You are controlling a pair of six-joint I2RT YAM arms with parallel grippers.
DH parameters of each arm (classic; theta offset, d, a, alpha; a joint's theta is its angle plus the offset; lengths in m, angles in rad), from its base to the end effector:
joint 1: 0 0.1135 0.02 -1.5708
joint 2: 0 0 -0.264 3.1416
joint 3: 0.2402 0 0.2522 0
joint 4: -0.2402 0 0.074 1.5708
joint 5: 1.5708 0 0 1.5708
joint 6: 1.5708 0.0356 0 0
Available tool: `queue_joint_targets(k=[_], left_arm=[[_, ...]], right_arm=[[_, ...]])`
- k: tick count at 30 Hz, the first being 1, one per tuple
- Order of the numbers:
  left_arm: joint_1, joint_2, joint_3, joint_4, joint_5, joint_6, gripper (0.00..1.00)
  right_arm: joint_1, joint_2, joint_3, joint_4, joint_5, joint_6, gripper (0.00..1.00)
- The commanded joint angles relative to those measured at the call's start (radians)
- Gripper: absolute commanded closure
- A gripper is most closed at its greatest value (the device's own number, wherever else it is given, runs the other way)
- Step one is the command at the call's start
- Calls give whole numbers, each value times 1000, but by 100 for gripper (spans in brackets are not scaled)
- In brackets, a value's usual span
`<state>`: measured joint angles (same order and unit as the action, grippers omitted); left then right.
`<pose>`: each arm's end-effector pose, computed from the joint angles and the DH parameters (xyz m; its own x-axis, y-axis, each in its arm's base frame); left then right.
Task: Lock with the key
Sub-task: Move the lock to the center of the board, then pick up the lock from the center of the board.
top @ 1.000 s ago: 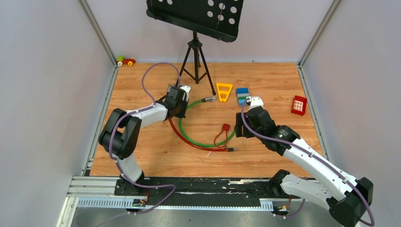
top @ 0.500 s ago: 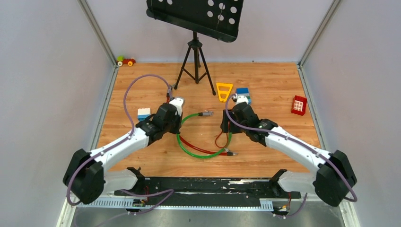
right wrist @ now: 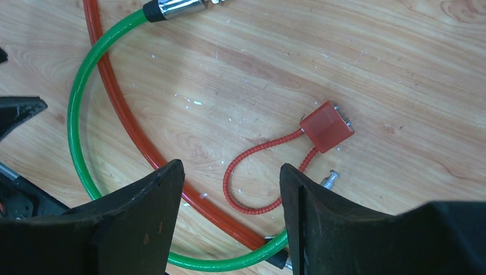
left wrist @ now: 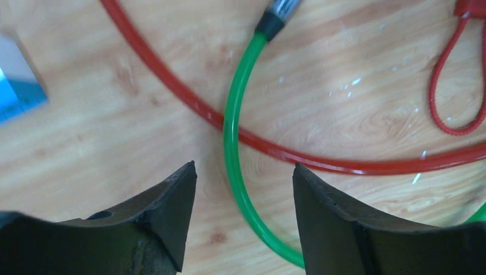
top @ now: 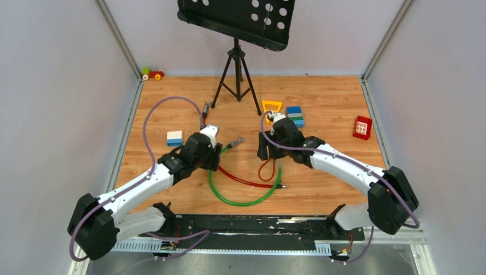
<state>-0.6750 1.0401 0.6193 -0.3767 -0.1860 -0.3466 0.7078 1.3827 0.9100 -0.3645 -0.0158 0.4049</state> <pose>0.1685 -0.1265 0.2179 -0.6998 0.1325 -0.7019 0.2930 0.9494 -0.1128 0.2195 0.1886 0.2333 -0.7780 -0.1473 -0.6108 -0.3826 0.8822 0.2745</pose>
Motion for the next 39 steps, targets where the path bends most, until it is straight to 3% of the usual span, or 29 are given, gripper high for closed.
queue_joint_targets(k=[1, 4, 10, 22, 26, 28, 31, 35, 39], left_arm=[[-5, 103, 151, 113, 5, 184, 31], [5, 209, 231, 154, 67, 262, 28], [63, 415, 339, 106, 140, 248, 33], [77, 500, 288, 108, 80, 271, 33], [78, 447, 283, 87, 59, 254, 33], [81, 393, 280, 79, 26, 226, 31], [137, 283, 279, 69, 26, 141, 27], [266, 118, 277, 25, 64, 41, 22], [319, -53, 299, -64, -82, 15, 11]], right_arm=[[-2, -86, 3, -12, 2, -39, 37], [-2, -129, -15, -33, -5, -44, 37], [-1, -233, -71, -73, 15, -36, 37], [-1, -299, -105, -137, 32, -104, 39], [5, -321, -135, -46, -205, -228, 38], [61, -337, -163, 51, -251, -258, 38], [227, -308, -169, 188, -188, -282, 37], [396, -141, -87, 265, -88, -197, 38], [507, 31, -4, 331, 51, -81, 40]])
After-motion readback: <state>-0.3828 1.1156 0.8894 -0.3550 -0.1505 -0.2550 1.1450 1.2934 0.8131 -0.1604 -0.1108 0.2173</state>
